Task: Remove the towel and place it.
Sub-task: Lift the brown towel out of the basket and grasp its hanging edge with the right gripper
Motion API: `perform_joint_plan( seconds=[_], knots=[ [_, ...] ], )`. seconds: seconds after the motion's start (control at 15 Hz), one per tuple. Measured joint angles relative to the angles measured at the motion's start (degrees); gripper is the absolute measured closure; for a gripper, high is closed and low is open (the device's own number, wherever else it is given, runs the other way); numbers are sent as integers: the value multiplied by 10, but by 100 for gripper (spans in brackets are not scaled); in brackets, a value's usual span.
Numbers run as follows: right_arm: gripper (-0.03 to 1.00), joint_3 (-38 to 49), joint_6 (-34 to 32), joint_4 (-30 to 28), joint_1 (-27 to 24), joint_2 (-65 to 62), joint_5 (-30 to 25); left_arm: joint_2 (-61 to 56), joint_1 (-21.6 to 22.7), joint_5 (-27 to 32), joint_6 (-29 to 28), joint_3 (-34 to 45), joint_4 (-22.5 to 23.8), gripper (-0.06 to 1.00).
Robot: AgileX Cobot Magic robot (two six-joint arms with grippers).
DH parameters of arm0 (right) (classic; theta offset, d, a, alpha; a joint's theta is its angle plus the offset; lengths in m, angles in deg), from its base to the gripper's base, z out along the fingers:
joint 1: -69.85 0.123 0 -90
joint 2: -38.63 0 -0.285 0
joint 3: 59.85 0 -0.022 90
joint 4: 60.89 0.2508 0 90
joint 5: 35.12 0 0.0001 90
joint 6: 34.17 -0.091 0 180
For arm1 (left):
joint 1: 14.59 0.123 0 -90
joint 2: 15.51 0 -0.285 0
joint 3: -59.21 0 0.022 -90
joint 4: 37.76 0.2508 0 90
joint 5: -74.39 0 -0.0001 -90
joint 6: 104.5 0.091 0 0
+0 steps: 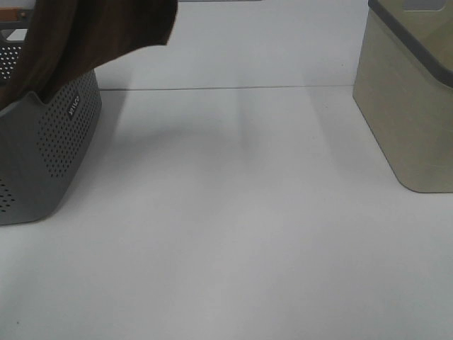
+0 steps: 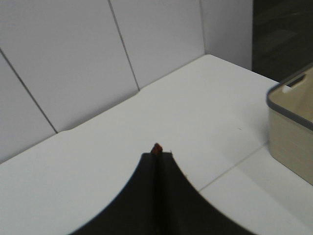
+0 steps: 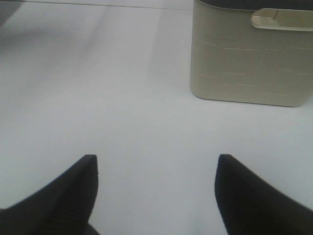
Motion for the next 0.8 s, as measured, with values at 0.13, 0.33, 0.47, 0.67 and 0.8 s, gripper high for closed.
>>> perform_joint_plan(
  seconds=[0.13, 0.33, 0.47, 0.67, 0.8],
  knots=[
    [32, 0, -7, 2, 0, 0, 0, 0, -44, 33, 13, 0, -1, 94],
    [32, -1, -36, 67, 0, 41, 17, 1, -100, 82, 22, 0, -4, 94],
    [32, -2, -11, 143, 0, 109, 41, 6, -118, 96, 22, 0, -18, 94],
    [32, -2, 175, 286, 0, 254, 62, 11, -133, 96, 23, 13, -35, 94],
    [34, -2, 350, 415, 0, 366, 64, 19, -137, 94, 23, 16, -53, 94]
  ],
)
